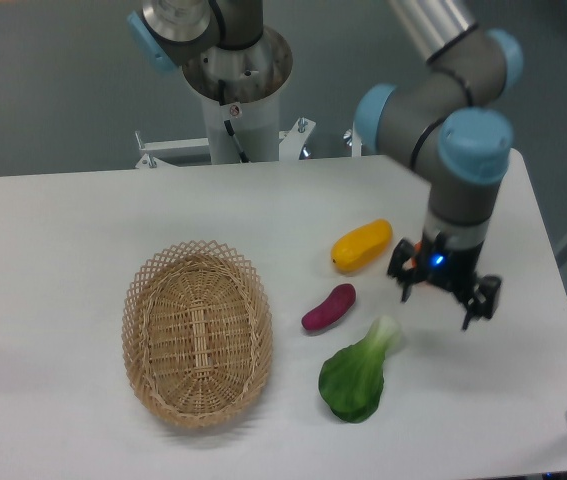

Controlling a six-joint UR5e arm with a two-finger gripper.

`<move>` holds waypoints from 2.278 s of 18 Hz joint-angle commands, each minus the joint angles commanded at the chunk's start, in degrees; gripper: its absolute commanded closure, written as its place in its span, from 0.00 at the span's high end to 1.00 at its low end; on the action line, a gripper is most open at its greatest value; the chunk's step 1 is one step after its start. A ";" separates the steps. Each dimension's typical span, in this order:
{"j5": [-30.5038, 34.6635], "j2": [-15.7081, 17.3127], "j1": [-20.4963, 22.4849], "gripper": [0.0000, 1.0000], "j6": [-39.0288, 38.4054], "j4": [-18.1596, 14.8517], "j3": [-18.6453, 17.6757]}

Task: Pick up the green vegetable from the table
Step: 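Move the open gripper over the green bok choy and lower it, then close the gripper on the bok choy stem, then lift the grasped bok choy up off the table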

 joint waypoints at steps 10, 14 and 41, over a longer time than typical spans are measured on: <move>3.44 -2.11 -1.94 1.00 0.09 0.18 -3.43; 3.70 -2.37 -2.11 1.00 -0.35 0.26 -3.78; 3.09 0.60 -2.03 0.36 0.35 4.13 -0.45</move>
